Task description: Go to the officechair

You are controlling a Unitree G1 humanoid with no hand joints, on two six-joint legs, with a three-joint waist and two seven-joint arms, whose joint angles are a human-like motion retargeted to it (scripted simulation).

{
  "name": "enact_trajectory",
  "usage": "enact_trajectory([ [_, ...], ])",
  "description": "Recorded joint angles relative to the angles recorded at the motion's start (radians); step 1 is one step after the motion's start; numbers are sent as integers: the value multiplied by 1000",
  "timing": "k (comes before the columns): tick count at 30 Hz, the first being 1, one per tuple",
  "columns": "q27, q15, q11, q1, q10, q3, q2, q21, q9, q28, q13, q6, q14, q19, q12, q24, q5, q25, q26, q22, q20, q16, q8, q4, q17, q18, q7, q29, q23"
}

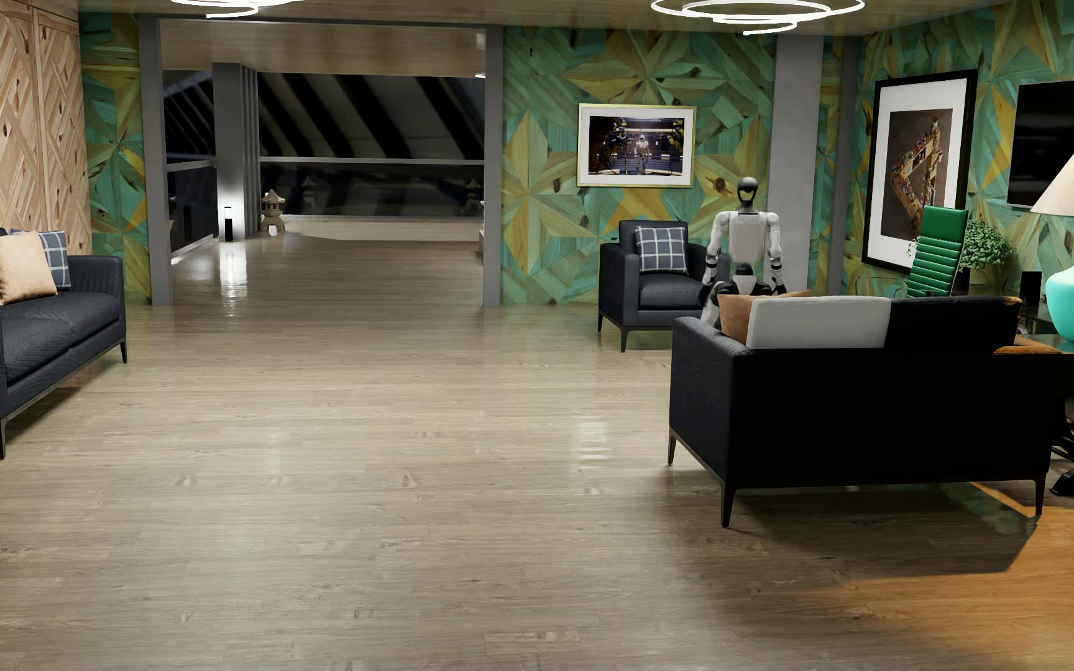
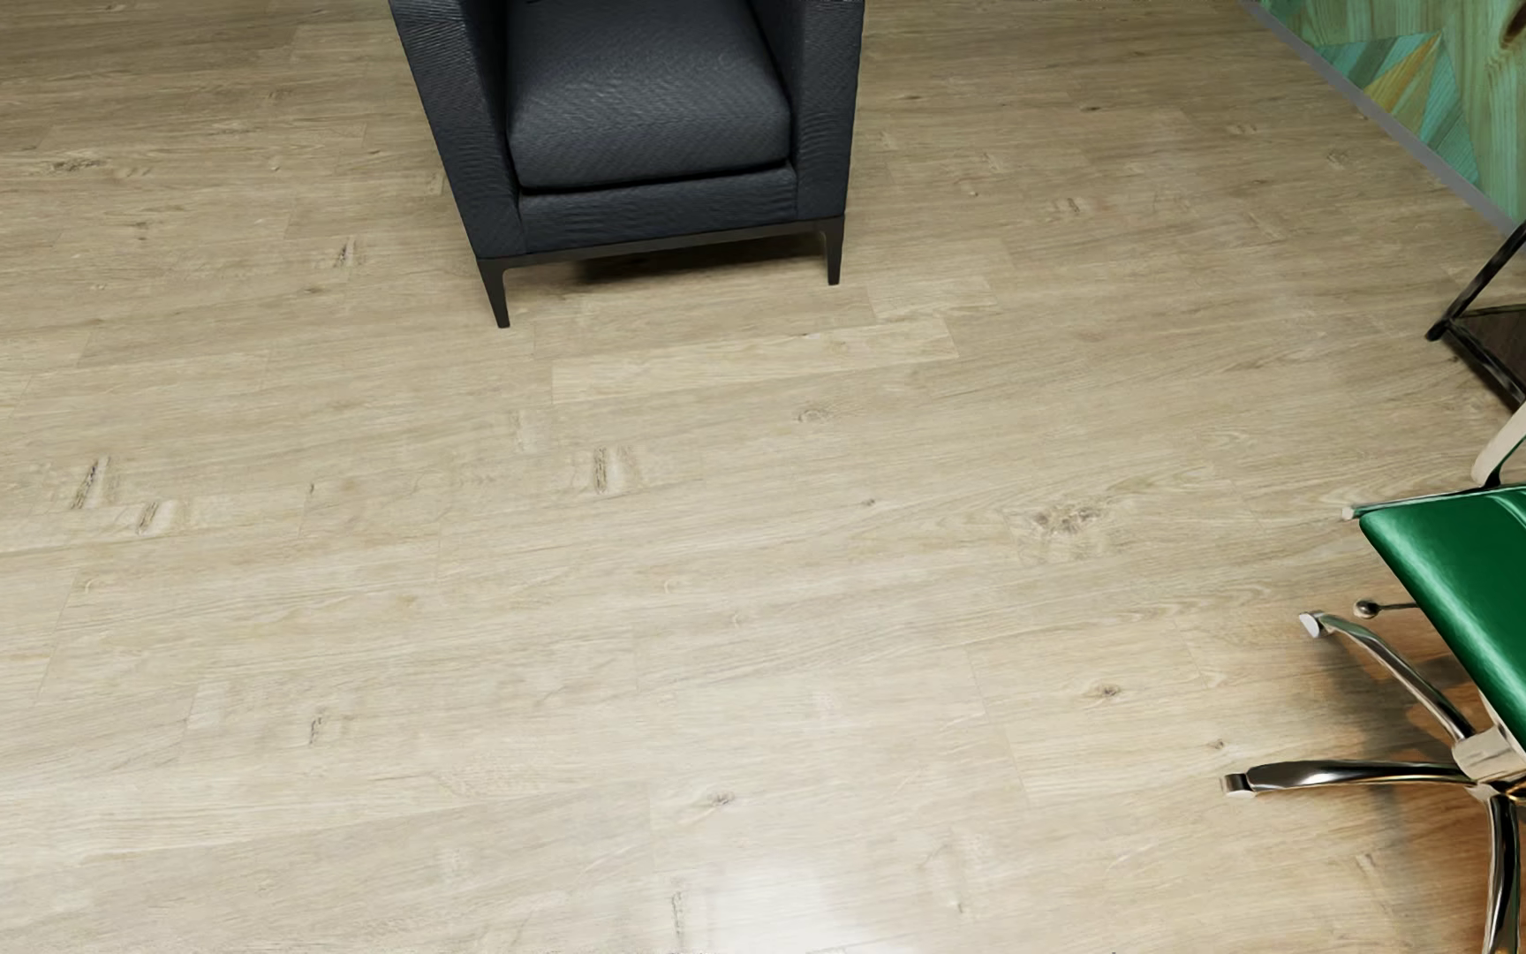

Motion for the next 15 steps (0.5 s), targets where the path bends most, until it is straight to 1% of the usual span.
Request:
enact_trajectory([
  [1,-3,-2,-2,-12,8,5,4,4,0,5,-4,2,-32,-2,6,0,3,1,-3,-10,5,2,-6,-6,4,17,18,-1,-5],
  [2,-5,-4,-4,-20,2,10,9,9,-1,8,-8,4,-55,-2,12,6,5,2,-3,-19,9,4,-10,-27,10,24,16,-2,-7],
  [3,-11,-4,-9,-25,-23,14,16,17,-2,11,-8,4,-72,-2,11,16,6,1,-2,-17,7,6,-11,-63,13,14,-13,-1,-9],
  [4,-14,-4,-15,-20,-69,16,25,30,-5,12,-12,3,-89,-2,12,32,6,-3,-1,-15,3,9,-10,-105,16,-9,-55,4,-6],
  [5,-15,-1,-25,-8,-125,17,35,45,-8,10,-16,2,-58,-2,14,46,5,-8,0,-14,1,9,-8,-154,19,-10,-110,12,-2],
  [6,-16,3,-38,23,-182,16,46,58,-12,8,-22,1,-19,-1,17,53,2,-14,0,-13,2,5,-4,-182,20,42,-122,20,2],
  [7,-14,5,-43,55,-225,14,54,68,-15,7,-28,0,-27,0,20,55,-4,-18,0,-12,8,-1,3,-186,21,57,-98,24,8],
  [8,-10,4,-40,88,-266,13,57,74,-18,7,-33,-1,-36,2,22,56,-11,-21,2,-10,13,-10,16,-191,22,60,-75,25,14],
  [10,2,4,-10,134,-318,12,52,68,-20,5,-35,-7,-33,10,16,65,-32,-18,11,2,15,-28,43,-205,30,52,-42,17,26],
  [14,5,8,55,181,-333,3,37,50,-18,-11,-18,-15,-54,39,-8,101,-64,-17,5,-17,-24,-34,93,-220,47,60,15,-10,42],
  [15,15,8,60,195,-339,2,36,52,-19,-7,-16,-16,-61,43,-17,105,-67,-17,3,-21,-28,-38,110,-220,52,63,32,-16,43],
])
